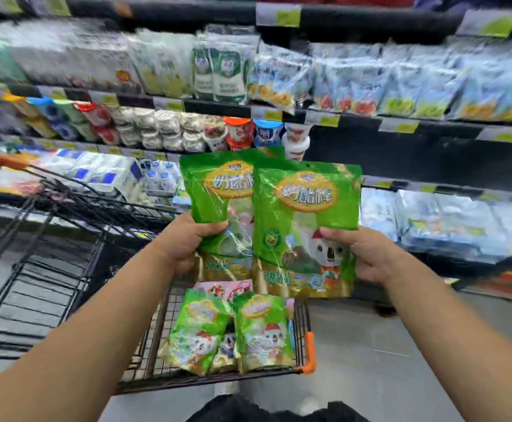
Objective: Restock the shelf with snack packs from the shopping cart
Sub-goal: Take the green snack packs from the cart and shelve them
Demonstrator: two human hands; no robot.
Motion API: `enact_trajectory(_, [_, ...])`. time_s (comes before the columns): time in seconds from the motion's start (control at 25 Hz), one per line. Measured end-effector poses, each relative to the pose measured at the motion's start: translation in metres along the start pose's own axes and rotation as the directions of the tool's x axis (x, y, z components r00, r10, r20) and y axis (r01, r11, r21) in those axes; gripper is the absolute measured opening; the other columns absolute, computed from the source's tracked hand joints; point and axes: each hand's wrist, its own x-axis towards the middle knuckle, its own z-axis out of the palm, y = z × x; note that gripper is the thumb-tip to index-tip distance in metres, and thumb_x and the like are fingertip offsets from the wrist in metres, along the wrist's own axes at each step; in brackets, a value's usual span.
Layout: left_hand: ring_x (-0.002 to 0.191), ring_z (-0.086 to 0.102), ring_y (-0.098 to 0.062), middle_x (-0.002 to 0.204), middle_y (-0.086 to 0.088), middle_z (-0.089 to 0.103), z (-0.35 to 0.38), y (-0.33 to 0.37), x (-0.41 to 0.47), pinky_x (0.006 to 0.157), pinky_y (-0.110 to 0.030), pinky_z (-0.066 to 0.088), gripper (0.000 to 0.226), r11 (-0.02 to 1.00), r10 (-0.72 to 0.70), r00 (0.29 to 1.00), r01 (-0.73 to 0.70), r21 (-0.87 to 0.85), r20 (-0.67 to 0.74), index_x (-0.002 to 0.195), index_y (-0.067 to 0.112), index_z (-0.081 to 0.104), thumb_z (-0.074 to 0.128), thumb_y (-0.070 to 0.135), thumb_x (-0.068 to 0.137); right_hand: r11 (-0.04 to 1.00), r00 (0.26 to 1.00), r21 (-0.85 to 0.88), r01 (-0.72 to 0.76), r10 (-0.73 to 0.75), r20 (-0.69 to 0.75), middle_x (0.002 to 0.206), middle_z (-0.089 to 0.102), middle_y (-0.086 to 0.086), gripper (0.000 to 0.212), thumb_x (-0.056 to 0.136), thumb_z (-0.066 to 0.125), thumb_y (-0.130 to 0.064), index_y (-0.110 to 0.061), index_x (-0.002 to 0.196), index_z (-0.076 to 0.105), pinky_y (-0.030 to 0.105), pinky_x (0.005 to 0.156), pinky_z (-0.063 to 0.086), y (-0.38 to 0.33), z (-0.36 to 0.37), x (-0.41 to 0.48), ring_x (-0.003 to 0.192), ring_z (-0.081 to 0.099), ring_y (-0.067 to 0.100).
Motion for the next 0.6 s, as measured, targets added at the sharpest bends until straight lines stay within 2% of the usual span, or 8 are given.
enact_trajectory(0.16, [0.067, 0.073, -0.021, 0.086, -0.010, 0.076, 0.029, 0.025, -0.015, 0.064, -0.039, 0.063, 0.024, 0.999, 0.037, 0.999, -0.036, -0.015, 0.038, 0.106, 0.002, 0.066, 0.060, -0.009, 0.085, 0.997, 0.997, -0.039, 0.061, -0.063, -0.049, 0.083, 0.075, 0.014, 0.034, 0.058, 0.077, -0.015, -0.006, 0.089, 0.070, 0.041, 0.069, 0.058, -0.028, -0.012, -0.028, 0.077, 0.070, 0.030])
enact_trajectory(0.24, [0.070, 0.073, -0.022, 0.087, -0.010, 0.076, 0.039, 0.035, -0.018, 0.068, -0.040, 0.062, 0.024, 0.998, 0.062, 0.997, -0.062, 0.006, 0.039, 0.105, 0.002, 0.066, 0.061, -0.009, 0.084, 0.996, 0.994, -0.045, 0.083, -0.086, -0.063, 0.086, 0.075, 0.015, 0.022, 0.068, 0.076, -0.012, -0.004, 0.088, 0.070, 0.041, 0.070, 0.058, -0.038, -0.018, -0.040, 0.082, 0.068, 0.032])
enact_trajectory(0.36, [0.076, 0.071, -0.024, 0.096, -0.014, 0.074, 0.051, 0.046, -0.019, 0.075, -0.043, 0.060, 0.024, 0.997, 0.070, 0.996, -0.071, 0.023, 0.058, 0.106, 0.004, 0.067, 0.064, -0.006, 0.084, 0.993, 0.991, -0.060, 0.099, -0.104, -0.085, 0.087, 0.074, 0.015, 0.010, 0.084, 0.070, -0.009, -0.002, 0.091, 0.070, 0.038, 0.062, 0.059, -0.051, -0.027, -0.054, 0.079, 0.068, 0.031])
enact_trajectory(0.48, [0.068, 0.072, -0.022, 0.085, -0.011, 0.075, 0.060, 0.056, -0.019, 0.066, -0.040, 0.062, 0.020, 0.997, 0.067, 0.989, -0.070, 0.014, 0.134, 0.103, 0.005, 0.067, 0.061, -0.006, 0.087, 0.990, 0.986, -0.061, 0.124, -0.130, -0.103, 0.087, 0.074, 0.016, 0.019, 0.084, 0.070, -0.010, 0.001, 0.099, 0.068, 0.036, 0.056, 0.057, -0.064, -0.032, -0.062, 0.072, 0.071, 0.030])
enact_trajectory(0.6, [0.068, 0.072, -0.023, 0.082, -0.009, 0.076, 0.062, 0.060, -0.010, 0.070, -0.042, 0.060, 0.020, 0.997, 0.061, 0.984, -0.067, 0.031, 0.170, 0.102, 0.006, 0.065, 0.060, -0.006, 0.087, 0.991, 0.981, -0.042, 0.130, -0.134, -0.139, 0.096, 0.072, 0.019, 0.026, 0.081, 0.071, -0.012, 0.003, 0.102, 0.067, 0.034, 0.052, 0.056, -0.069, -0.034, -0.065, 0.066, 0.073, 0.029])
